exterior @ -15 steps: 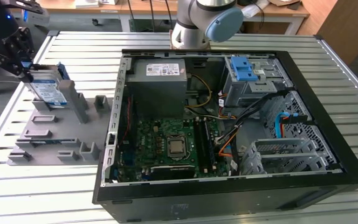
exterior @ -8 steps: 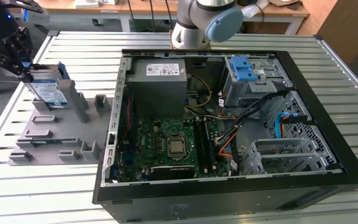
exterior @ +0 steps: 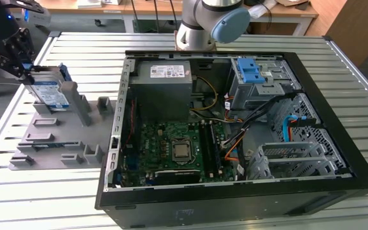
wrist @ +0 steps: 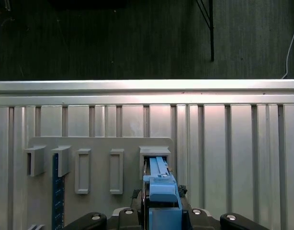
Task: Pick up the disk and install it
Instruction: 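Pick up the disk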
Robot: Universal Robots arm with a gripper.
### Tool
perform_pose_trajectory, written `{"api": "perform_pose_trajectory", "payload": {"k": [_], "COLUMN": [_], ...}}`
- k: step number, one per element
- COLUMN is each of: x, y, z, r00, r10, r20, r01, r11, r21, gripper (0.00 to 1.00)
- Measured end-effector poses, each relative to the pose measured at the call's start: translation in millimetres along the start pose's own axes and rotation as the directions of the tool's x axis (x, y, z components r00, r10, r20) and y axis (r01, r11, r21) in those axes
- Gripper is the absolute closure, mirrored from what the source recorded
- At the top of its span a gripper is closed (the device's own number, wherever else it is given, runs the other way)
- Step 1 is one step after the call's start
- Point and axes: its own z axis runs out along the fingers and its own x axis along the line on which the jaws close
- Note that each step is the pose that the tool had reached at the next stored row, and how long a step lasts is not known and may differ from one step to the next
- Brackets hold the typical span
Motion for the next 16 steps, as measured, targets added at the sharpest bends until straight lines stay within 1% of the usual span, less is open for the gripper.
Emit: {"api": "perform_pose_trajectory", "payload": {"k": [2,3,8,10,11,16], "x": [0.0,0.0,0.0,0.0,0.0,0.0], "y": [0.0,0.0,0.0,0.0,0.0,0.0], "z": [0.0,0.0,0.0,0.0,0.0,0.0], "r00": [1.0000,1.0000,1.0000,1.0000,1.0000,1.0000], "r10": [0.000,0.000,0.000,0.000,0.000,0.000], "r20": [0.0000,0.0000,0.0000,0.0000,0.0000,-0.0001], "r01": [0.000,0.000,0.000,0.000,0.000,0.000], "r11": [1.0000,1.0000,1.0000,1.0000,1.0000,1.0000], "r21": [0.0000,0.0000,-0.0001,0.0000,0.0000,0.0000], "gripper": [0.62,0.55,0.55,0.57,0.64,0.64]}}
